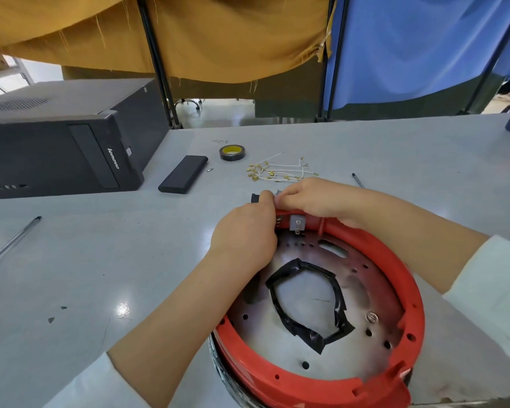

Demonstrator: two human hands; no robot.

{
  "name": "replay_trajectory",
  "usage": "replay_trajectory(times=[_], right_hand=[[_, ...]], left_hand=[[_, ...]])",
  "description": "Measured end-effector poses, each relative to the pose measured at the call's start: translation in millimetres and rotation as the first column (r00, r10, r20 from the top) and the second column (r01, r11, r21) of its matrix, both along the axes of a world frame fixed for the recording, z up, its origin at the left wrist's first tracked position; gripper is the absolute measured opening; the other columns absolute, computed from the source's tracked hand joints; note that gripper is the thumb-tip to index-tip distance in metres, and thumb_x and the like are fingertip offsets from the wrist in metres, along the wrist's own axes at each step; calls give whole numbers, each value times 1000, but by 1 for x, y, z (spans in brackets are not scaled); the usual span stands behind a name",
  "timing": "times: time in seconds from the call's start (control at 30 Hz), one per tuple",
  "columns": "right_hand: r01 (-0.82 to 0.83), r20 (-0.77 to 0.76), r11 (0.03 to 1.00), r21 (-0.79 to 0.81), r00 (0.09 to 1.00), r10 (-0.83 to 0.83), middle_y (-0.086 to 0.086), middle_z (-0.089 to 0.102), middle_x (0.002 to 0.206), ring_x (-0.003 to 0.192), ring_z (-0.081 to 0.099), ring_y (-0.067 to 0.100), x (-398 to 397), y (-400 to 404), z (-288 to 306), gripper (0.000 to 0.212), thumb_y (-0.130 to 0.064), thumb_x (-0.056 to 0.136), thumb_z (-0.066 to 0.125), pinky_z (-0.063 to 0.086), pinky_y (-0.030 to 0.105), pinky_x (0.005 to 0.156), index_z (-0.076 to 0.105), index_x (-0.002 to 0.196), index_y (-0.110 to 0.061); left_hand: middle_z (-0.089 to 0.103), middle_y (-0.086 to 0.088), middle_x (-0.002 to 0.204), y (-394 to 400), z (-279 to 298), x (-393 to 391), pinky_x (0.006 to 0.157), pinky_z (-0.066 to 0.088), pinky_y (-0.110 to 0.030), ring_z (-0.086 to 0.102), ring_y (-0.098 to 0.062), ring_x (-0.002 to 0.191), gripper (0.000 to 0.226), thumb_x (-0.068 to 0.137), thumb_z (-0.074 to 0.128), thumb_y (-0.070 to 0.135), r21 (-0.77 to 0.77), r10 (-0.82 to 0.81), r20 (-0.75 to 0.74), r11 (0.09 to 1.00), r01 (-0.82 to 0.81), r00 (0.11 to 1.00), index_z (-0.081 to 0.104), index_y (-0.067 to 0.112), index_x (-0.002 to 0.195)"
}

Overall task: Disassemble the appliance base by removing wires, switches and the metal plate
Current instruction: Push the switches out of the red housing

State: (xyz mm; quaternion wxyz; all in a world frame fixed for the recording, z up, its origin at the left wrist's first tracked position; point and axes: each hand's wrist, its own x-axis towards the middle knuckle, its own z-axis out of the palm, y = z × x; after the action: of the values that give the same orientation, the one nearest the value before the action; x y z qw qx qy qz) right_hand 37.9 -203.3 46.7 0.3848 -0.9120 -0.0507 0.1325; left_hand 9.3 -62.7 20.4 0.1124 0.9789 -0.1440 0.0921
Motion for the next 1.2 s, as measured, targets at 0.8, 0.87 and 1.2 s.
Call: replay_trajectory(times=[0.8, 0.87, 1.2], right_hand=[[-63, 103, 821, -567, 984, 148, 6, 36, 140, 125, 41, 26, 75, -73, -28, 87, -41, 78, 71, 37, 43, 104, 19, 146, -28], [-100, 68, 836, -540, 984, 163, 7, 32, 142, 129, 37, 28, 81, -70, -29, 94, -51, 76, 70, 35, 46, 106, 9, 147, -37], [-178, -43, 736, -653, 979, 200, 8, 27, 140, 136, 17, 33, 95, -27, -44, 62, -71, 84, 39, 23, 52, 110, 26, 137, -41]], left_hand=[[63, -9, 102, -1, -15, 13, 61, 34, -32, 58, -31, 86, 66, 91, 47, 22, 11, 23, 81, 1000, -24, 996, 12, 19, 147], [63, -9, 102, -2, -16, 14, 61, 35, -32, 59, -31, 87, 66, 91, 48, 23, 11, 18, 93, 1000, -19, 995, 11, 19, 147], [63, -8, 103, -2, -19, 16, 62, 35, -31, 60, -29, 89, 68, 92, 47, 27, 36, 5, 131, 999, -10, 991, 9, 16, 147]])
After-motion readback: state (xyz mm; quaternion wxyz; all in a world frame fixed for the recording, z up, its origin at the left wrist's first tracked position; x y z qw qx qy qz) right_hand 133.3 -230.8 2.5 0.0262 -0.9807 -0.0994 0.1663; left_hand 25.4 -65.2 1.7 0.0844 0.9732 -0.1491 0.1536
